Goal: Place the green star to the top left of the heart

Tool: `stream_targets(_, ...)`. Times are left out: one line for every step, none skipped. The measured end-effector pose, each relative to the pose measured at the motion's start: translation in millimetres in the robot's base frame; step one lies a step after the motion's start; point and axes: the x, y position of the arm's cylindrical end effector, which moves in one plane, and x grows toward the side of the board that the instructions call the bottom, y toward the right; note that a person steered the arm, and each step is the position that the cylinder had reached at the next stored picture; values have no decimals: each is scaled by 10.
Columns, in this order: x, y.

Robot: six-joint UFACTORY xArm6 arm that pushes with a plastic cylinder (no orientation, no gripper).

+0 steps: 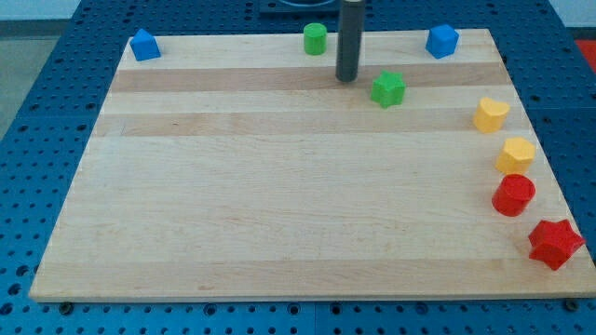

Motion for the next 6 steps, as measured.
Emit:
stream_targets(144,-14)
stream_targets(368,-6)
stream_targets(389,188)
stream_targets(389,486)
stream_targets(389,789)
stream_targets(389,1036)
